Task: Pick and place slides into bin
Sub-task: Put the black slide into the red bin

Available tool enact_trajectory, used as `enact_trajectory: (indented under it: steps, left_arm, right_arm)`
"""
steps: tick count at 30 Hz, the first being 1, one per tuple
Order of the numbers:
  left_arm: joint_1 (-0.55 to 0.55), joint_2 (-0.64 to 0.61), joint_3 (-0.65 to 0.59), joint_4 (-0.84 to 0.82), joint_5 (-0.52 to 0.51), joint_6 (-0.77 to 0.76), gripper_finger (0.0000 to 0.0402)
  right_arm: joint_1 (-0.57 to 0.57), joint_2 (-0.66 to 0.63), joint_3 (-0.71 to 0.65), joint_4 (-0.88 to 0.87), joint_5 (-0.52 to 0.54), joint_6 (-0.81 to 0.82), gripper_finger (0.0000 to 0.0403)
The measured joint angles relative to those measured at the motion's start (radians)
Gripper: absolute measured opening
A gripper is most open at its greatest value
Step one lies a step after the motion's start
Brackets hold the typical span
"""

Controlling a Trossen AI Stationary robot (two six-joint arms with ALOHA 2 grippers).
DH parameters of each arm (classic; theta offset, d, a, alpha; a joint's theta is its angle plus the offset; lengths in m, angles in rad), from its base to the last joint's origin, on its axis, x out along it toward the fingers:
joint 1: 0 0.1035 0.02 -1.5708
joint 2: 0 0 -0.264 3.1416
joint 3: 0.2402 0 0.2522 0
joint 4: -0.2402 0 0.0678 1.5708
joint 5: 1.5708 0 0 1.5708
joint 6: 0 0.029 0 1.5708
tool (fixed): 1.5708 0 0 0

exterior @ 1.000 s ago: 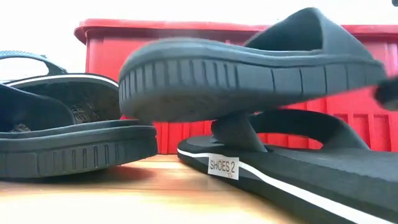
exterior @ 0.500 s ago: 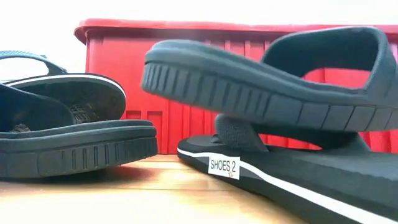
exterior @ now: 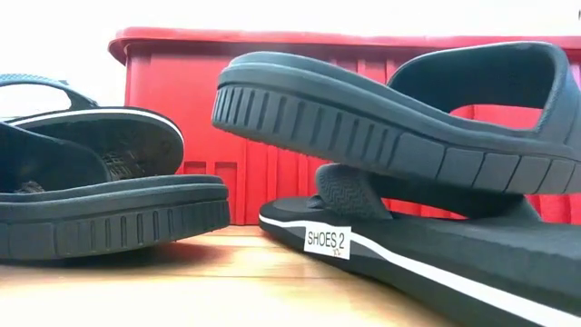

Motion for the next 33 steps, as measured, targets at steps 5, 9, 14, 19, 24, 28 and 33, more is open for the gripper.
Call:
enact_trajectory:
  steps: [5,9,14,19,24,28,33]
  left_arm:
    - [0.000,0.000,0.000,0.000,-0.001,0.021,0.0016]
    - [0.000,0.000,0.000,0.000,-0.001,0.023,0.0026]
    - [0.000,0.000,0.000,0.000,-0.001,0.024,0.0027]
    - [0.000,0.000,0.000,0.000,-0.001,0.025,0.0018]
    - [0.000,0.000,0.000,0.000,-0.001,0.026,0.0003]
    - [0.000,0.000,0.000,0.000,-0.001,0.026,0.0005]
    - [0.000,0.000,0.000,0.000,-0.001,0.026,0.0021]
  right_arm:
    - [0.000,-0.046,0.000,0.107,0.034,-0.110,0.0001]
    - [0.000,-0.073,0.000,0.208,0.101,-0.257,0.0001]
    - [0.000,-0.111,0.000,0.328,0.220,-0.491,0.0001]
    - [0.000,-0.138,0.000,0.383,0.406,-0.753,0.0001]
    - [0.000,-0.145,0.000,0.384,0.741,-0.971,0.0002]
    - [-0.022,-0.146,0.000,0.411,1.000,-1.126,0.0001]
    - [-0.111,-0.145,0.000,0.521,1.162,-1.322,0.0001]
